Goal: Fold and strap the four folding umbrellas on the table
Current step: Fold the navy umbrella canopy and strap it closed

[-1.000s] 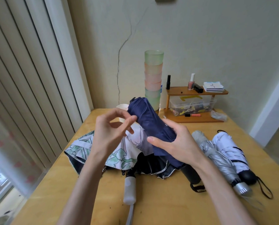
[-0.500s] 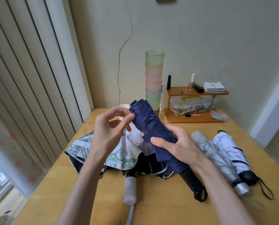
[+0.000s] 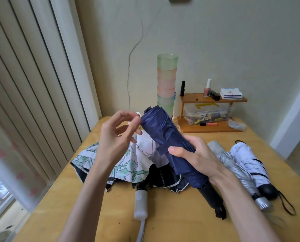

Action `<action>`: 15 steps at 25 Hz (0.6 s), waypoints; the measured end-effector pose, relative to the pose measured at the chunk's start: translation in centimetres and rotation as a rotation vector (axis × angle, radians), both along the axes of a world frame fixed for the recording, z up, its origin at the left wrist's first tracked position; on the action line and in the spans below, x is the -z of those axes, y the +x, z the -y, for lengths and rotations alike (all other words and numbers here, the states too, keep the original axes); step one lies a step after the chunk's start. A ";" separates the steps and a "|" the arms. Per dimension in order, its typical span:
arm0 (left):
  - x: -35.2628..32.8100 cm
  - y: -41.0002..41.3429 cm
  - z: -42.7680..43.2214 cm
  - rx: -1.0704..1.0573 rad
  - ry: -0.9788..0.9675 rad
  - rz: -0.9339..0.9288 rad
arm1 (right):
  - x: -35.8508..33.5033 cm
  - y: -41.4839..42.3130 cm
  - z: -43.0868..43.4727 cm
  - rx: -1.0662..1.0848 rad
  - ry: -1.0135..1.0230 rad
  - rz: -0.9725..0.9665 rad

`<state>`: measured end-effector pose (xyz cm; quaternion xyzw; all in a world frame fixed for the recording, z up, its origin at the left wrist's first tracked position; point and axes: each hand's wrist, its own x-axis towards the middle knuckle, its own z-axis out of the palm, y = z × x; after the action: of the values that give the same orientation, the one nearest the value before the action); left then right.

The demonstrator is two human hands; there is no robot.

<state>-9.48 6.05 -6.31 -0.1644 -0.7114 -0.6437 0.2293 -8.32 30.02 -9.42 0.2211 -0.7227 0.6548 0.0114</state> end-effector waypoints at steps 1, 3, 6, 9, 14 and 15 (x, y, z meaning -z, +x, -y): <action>0.0 0.0 -0.2 0.003 -0.004 -0.009 | 0.0 0.0 0.0 0.000 0.007 0.001; 0.2 -0.2 -0.3 -0.015 -0.004 -0.009 | 0.1 -0.1 0.2 0.003 0.019 -0.006; 0.7 -0.5 -0.2 -0.120 -0.027 -0.001 | 0.2 -0.1 0.5 0.064 0.094 -0.110; 0.4 -0.1 -0.8 -0.159 -0.041 -0.036 | 0.5 -0.2 0.9 0.256 0.252 -0.253; 0.2 0.1 -1.4 -0.217 -0.203 -0.219 | 1.1 -0.8 1.0 0.508 0.509 -0.548; 0.2 0.1 -1.4 -0.208 -0.228 -0.235 | 1.1 -0.8 0.9 0.543 0.541 -0.595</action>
<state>-9.43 7.49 -6.54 -0.1888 -0.7613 -0.5080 0.3561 -9.14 29.11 -10.48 0.1971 -0.8639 0.3253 0.3301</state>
